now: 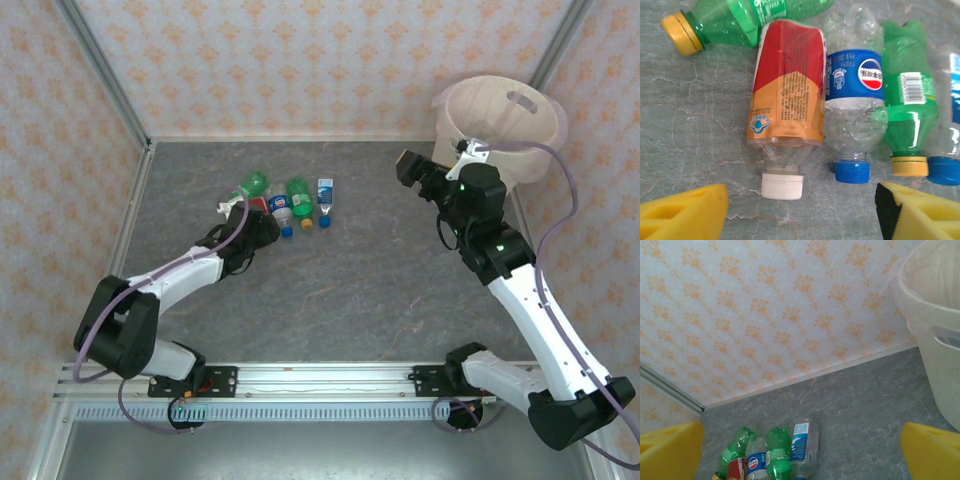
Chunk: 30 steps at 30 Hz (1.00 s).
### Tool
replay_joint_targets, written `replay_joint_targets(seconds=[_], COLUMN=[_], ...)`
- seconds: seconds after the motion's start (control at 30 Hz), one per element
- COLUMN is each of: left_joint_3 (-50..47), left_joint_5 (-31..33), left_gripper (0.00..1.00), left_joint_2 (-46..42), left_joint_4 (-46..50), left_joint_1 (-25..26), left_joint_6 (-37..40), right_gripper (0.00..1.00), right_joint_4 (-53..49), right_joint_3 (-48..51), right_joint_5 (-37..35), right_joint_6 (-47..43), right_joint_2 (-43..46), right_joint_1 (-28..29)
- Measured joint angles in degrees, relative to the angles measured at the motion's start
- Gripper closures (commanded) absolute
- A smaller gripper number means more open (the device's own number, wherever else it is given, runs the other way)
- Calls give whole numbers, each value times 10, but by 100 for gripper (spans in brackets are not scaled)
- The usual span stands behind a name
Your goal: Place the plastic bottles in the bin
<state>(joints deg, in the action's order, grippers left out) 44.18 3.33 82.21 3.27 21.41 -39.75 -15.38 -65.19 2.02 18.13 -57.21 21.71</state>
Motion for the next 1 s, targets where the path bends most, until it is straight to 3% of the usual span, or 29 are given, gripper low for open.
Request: replay_joint_targets(seconds=[0.57, 0.93, 1.0], left_joint_3=[31, 37, 37], left_joint_5=[-29, -29, -29], left_gripper=[37, 55, 62], left_joint_2=[122, 147, 147], left_joint_4=[-9, -21, -24], left_joint_1=[-17, -21, -21], left_joint_6=[3, 21, 22], right_gripper=[0, 0, 0], right_joint_4=[0, 0, 0], right_joint_3=[12, 16, 17], right_joint_5=[9, 13, 15], right_joint_6=[3, 14, 15], right_joint_2=[15, 18, 19], right_joint_1=[0, 0, 0])
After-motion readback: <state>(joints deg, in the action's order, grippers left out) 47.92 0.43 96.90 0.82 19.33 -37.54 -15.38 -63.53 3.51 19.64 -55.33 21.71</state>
